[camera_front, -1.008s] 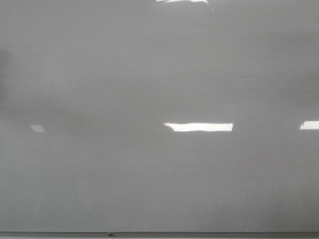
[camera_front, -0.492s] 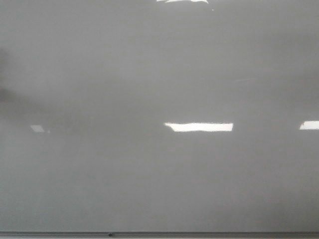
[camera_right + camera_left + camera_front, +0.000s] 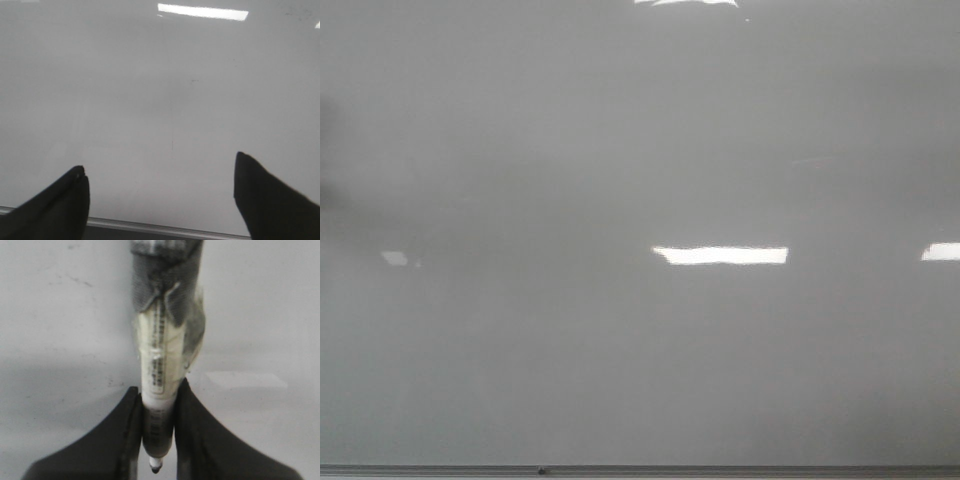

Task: Write number 5 on whiteboard

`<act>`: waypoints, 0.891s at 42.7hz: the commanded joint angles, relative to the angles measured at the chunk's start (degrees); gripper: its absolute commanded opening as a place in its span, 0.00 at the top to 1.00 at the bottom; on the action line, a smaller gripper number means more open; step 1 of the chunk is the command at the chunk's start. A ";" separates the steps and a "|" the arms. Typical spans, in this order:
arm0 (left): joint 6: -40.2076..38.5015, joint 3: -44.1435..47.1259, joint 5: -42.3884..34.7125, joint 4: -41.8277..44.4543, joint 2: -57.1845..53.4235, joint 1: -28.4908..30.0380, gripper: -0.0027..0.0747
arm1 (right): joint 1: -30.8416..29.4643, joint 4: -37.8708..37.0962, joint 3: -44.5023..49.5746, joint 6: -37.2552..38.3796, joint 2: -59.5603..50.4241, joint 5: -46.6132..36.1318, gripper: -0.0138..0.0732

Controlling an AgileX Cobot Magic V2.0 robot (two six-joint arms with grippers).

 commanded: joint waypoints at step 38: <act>11.95 -26.51 54.94 -0.09 -19.44 -16.13 0.99 | 0.21 0.53 -16.09 -2.00 9.15 13.74 0.14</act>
